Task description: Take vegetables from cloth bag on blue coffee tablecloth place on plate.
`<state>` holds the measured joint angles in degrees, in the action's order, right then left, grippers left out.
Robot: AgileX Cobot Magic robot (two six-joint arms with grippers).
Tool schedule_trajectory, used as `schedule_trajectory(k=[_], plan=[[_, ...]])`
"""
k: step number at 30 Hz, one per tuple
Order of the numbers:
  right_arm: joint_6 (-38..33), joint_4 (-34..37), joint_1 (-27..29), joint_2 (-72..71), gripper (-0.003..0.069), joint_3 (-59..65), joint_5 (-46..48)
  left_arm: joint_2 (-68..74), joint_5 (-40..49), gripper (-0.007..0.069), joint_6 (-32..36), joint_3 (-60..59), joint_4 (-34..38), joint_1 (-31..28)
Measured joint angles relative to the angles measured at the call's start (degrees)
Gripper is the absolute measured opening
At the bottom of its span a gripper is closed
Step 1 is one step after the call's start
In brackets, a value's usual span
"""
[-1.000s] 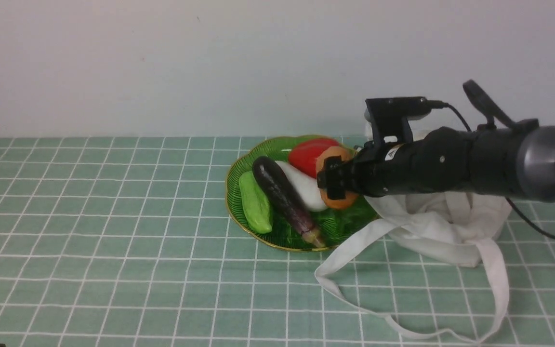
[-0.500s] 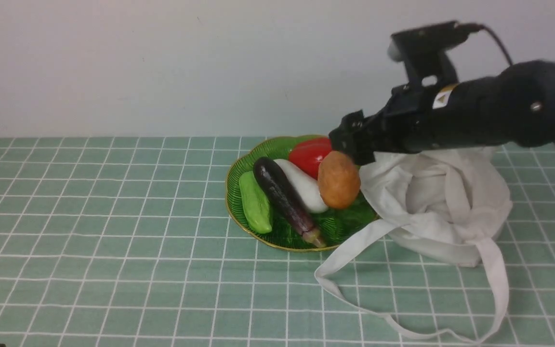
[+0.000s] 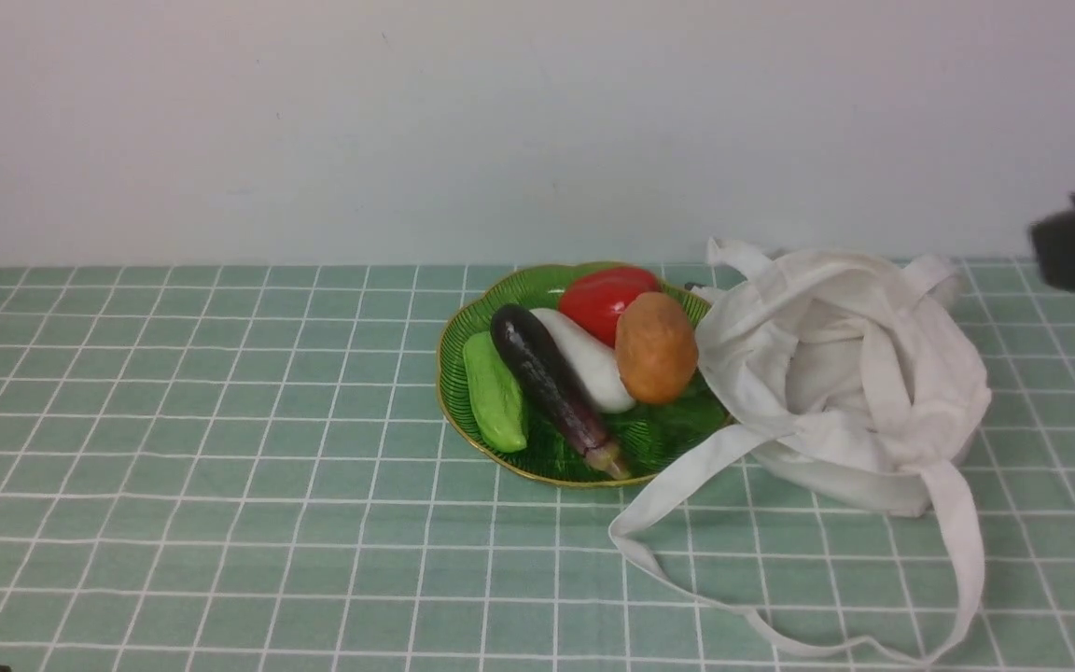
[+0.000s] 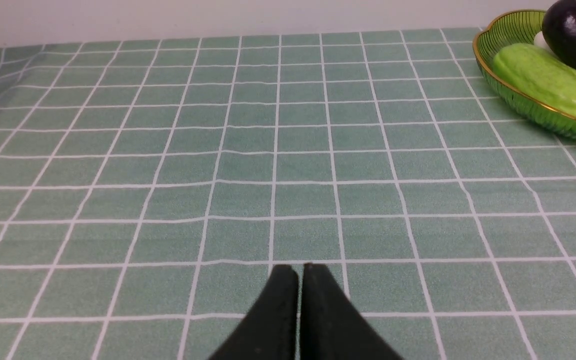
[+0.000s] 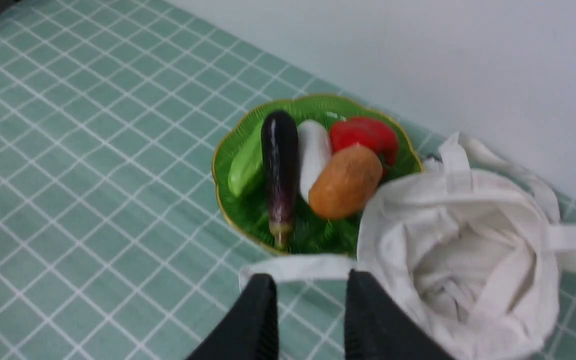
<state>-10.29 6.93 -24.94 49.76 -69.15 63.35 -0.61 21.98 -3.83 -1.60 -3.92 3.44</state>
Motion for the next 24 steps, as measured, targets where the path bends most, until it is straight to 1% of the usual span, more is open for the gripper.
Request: schedule_trajectory(k=[1,2,3,4,9,10,11,12,15,17,18,21,24], plan=[[1.22,-0.9,0.0,-2.22,0.0071,0.0,2.32,0.0,0.0,-0.0008,0.0,0.0,0.0,0.0],[1.95,-1.24,0.0,-3.13,0.0055,0.0,3.1,0.0,0.0,-0.0008,0.0,0.0,0.0,0.0],[3.49,-2.51,0.0,-6.97,0.0015,0.59,5.19,0.0,0.0,-0.0008,0.0,0.0,0.0,0.0],[4.37,-3.12,0.0,-9.64,0.0002,1.39,5.81,0.0,0.0,-0.0008,0.0,0.0,0.0,0.0],[7.14,-5.16,0.0,-21.92,-0.0013,9.36,3.72,0.0,0.0,-0.0008,0.0,0.0,0.0,0.0],[7.57,-5.22,0.0,-25.86,-0.0013,14.46,0.43,0.0,0.0,-0.0008,0.0,0.0,0.0,0.0],[7.66,-5.22,0.0,-26.95,-0.0013,15.18,-0.09,0.0,0.0,-0.0008,0.0,0.0,0.0,0.0],[7.92,-5.22,0.0,-29.48,-0.0013,18.91,-3.06,0.0,0.0,-0.0008,0.0,0.0,0.0,0.0],[8.28,-4.21,0.0,-35.59,-0.0013,32.28,-16.89,0.0,0.0,-0.0008,0.0,0.0,0.0,0.0],[8.32,-3.5,0.0,-37.18,-0.0014,36.49,-22.47,0.0,0.0,-0.0008,0.0,0.0,0.0,0.0],[8.32,-3.14,0.0,-38.41,-0.0014,41.78,-30.47,0.0,0.0,-0.0008,0.0,0.0,0.0,0.0],[8.32,-3.08,0.0,-38.88,-0.0014,47.53,-40.95,0.0,0.0,-0.0008,0.0,0.0,0.0,0.0],[8.32,-3.03,0.0,-38.88,-0.0014,51.04,-47.19,0.0,0.0,-0.0008,0.0,0.0,0.0,0.0]])
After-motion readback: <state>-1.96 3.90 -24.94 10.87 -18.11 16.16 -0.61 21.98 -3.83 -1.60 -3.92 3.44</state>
